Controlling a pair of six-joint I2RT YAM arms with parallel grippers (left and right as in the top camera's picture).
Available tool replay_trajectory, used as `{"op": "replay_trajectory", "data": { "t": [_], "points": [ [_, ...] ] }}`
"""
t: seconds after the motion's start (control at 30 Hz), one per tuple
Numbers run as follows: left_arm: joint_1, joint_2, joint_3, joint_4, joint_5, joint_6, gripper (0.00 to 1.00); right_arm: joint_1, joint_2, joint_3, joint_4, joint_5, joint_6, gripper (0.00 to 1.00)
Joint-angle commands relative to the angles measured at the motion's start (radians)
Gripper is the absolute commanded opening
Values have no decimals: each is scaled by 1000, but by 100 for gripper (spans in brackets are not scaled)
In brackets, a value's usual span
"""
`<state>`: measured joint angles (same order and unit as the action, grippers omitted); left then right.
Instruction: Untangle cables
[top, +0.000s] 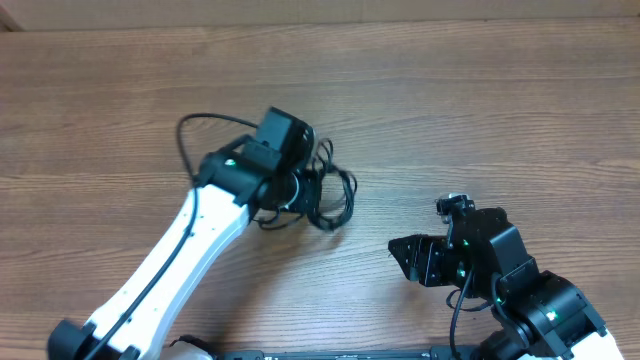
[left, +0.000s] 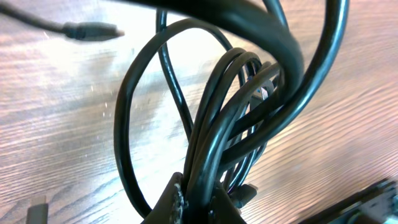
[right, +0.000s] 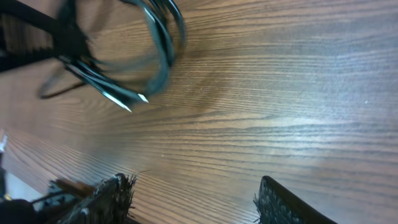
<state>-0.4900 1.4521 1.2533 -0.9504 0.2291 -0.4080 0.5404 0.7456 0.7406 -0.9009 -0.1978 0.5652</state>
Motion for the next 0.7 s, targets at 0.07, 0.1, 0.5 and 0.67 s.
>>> {"op": "replay_trajectory", "data": {
  "t": [0.07,0.1,0.5,0.67],
  "points": [
    [-2,-19,11,-33,-11,-88,61,4,-3,12,7,-5,75,65],
    [-2,-18,10,-49,-12,-87,72,4,-3,12,10,-5,75,65],
    [-2,-13,10,-96,-154,-57,51,4,-1,12,51,-4,75,72],
    [-2,16,-29,-63,-272,-135,49,4,32,12,54,0,75,73]
  ]
}}
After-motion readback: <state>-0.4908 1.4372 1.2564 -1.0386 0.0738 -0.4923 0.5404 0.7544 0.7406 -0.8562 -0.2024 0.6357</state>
